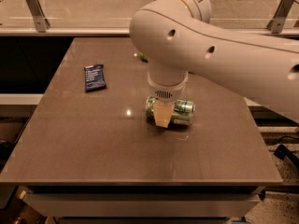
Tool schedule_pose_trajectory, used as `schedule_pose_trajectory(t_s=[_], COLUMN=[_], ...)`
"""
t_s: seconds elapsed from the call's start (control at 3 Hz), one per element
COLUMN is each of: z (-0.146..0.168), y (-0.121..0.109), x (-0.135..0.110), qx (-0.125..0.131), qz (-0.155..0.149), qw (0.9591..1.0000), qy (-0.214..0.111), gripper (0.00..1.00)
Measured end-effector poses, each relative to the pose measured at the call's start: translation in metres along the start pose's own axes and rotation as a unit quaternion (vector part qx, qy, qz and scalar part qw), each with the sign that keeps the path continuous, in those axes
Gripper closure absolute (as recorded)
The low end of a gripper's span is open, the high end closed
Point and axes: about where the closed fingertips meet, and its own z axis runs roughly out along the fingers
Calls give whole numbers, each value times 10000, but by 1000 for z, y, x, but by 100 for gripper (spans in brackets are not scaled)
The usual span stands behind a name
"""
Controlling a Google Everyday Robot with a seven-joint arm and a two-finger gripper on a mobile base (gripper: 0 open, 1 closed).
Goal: Knock green can over
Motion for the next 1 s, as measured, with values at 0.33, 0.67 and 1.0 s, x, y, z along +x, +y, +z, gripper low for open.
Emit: schedule_pose_trajectory(t_s=[0.33, 0.67, 1.0], z=[-2, -4, -5], y=[0, 0, 0], x=[1, 1, 1], qx=[21, 37, 53], qz=[5, 7, 8], qw=[10000, 10000, 10000], qy=[-5, -9, -12], gripper=[82, 58, 36])
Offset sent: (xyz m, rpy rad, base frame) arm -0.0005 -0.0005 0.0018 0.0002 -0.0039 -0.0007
